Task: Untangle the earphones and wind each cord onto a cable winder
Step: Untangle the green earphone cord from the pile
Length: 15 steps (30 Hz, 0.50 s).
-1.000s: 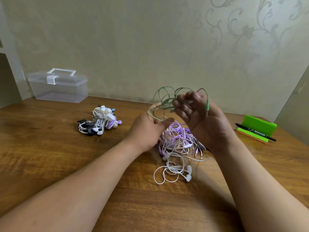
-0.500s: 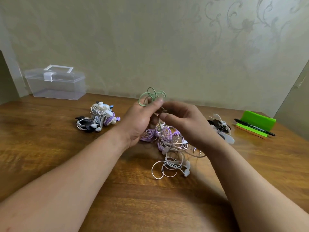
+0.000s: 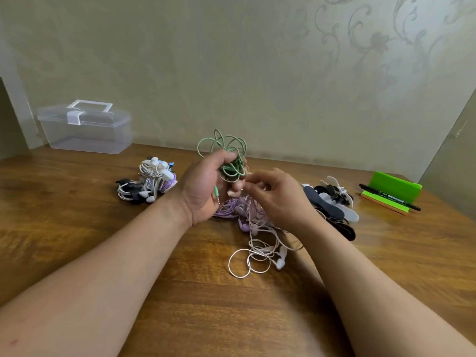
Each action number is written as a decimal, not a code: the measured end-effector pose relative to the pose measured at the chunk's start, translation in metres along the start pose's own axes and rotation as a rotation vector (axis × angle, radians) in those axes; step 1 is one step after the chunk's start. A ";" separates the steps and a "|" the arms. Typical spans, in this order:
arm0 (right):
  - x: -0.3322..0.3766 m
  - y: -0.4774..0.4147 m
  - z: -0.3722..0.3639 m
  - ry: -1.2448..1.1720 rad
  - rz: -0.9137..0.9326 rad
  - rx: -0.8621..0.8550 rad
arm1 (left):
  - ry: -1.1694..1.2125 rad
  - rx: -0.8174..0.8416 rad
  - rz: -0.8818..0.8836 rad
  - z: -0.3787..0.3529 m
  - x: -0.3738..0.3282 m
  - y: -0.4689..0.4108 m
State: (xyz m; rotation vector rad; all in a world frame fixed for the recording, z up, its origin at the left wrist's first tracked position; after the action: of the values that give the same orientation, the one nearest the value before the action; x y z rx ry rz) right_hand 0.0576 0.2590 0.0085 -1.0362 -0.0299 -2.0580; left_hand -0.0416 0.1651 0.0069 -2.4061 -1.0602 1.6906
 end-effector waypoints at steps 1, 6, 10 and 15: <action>-0.001 0.000 0.002 0.036 0.005 -0.037 | -0.046 -0.031 0.000 0.005 0.001 0.000; 0.010 0.002 0.013 0.385 0.169 -0.204 | -0.492 -0.141 0.022 0.029 0.011 0.001; 0.015 0.003 0.002 0.522 0.215 -0.126 | -0.600 -0.103 0.051 0.028 0.018 0.001; 0.002 -0.001 0.017 0.266 0.127 -0.031 | -0.623 -0.094 0.041 0.027 0.016 0.001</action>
State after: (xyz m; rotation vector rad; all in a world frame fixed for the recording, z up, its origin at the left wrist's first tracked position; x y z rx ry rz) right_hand 0.0675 0.2644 0.0211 -0.7554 0.1995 -2.0682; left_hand -0.0610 0.1634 -0.0178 -1.9853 -1.1583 2.5441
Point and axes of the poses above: each hand's wrist, its own y-axis away from the middle knuckle, its own z-axis out of the back of the hand, x = y × z, the point moved 8 cm from there along -y, towards the middle knuckle, and after that the axes turned 14 degrees about -z, right-handed, at the moved point
